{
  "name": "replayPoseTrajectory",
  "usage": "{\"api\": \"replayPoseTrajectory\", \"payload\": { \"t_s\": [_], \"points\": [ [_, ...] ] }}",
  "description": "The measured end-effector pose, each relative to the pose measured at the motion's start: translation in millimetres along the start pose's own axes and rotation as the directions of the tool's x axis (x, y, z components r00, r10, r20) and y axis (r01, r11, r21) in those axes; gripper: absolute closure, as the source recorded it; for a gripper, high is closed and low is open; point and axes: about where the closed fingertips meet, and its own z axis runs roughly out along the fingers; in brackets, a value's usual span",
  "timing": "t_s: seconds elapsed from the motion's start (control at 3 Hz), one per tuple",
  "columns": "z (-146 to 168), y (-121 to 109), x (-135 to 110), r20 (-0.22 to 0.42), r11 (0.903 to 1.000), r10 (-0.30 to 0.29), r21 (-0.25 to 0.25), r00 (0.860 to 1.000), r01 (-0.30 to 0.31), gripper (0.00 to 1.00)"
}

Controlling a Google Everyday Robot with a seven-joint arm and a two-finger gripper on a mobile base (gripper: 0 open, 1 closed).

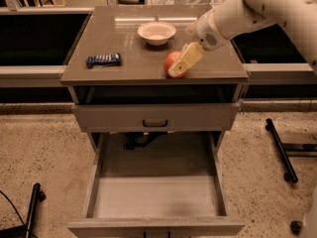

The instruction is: Place apple into middle drawer

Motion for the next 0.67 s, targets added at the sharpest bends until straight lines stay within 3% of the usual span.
{"api": "replayPoseTrajectory", "payload": {
  "t_s": [0.33,0.67],
  "points": [
    [28,4,2,0.013,0.9992,0.009,-0.04,1.0,-0.009,0.0],
    [47,9,7,0.05,0.9972,-0.002,-0.075,0.999,0.006,0.12]
  ]
}}
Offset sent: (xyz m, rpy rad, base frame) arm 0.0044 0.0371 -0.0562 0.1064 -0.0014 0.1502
